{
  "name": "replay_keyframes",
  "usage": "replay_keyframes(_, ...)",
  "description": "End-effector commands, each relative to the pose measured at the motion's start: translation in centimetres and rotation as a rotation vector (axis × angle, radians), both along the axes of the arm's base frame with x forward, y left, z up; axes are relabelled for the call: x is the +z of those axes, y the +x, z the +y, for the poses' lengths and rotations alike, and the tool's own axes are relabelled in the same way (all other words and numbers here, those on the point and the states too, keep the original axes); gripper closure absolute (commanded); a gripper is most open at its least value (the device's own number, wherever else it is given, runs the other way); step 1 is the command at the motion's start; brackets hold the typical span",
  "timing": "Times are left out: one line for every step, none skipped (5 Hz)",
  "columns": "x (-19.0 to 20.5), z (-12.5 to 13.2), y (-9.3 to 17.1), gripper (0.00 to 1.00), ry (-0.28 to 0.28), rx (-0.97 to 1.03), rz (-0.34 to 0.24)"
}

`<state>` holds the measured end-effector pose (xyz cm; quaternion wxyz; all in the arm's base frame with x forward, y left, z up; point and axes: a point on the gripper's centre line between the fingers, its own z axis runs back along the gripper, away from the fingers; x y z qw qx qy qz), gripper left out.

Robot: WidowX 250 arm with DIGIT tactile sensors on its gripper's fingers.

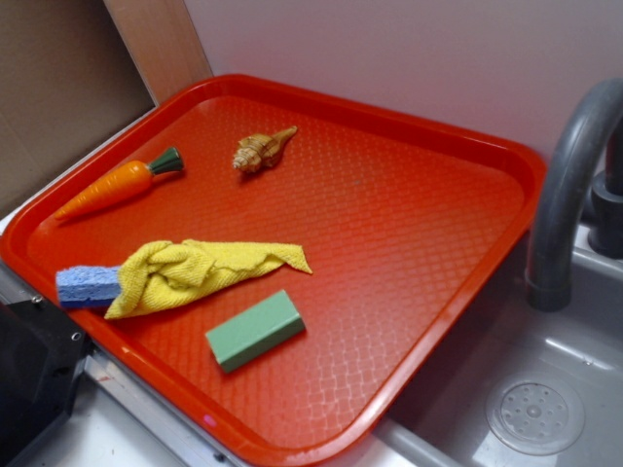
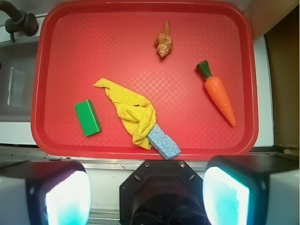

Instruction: Grab the carrot.

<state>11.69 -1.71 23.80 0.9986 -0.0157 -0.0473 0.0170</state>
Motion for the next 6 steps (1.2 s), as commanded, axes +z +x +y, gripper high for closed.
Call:
replay_keyframes(0.0,0.0,0.0,0.00,0.000,0.000,0.000)
replay_keyframes(0.1,0.9,0.9,0.00,-0.001,-0.005,0.009)
replay_keyframes(0.1,0.9,0.9,0.00,-0.001,-0.005,0.009)
replay_keyframes(0.1,0.9,0.9,0.00,-0.001,-0.005,0.009)
replay_keyframes(0.1,0.9,0.9,0.00,-0.001,-0.005,0.009)
replay_keyframes(-1.2,4.6,3.1,0.00,-0.055,-0.086,0.017)
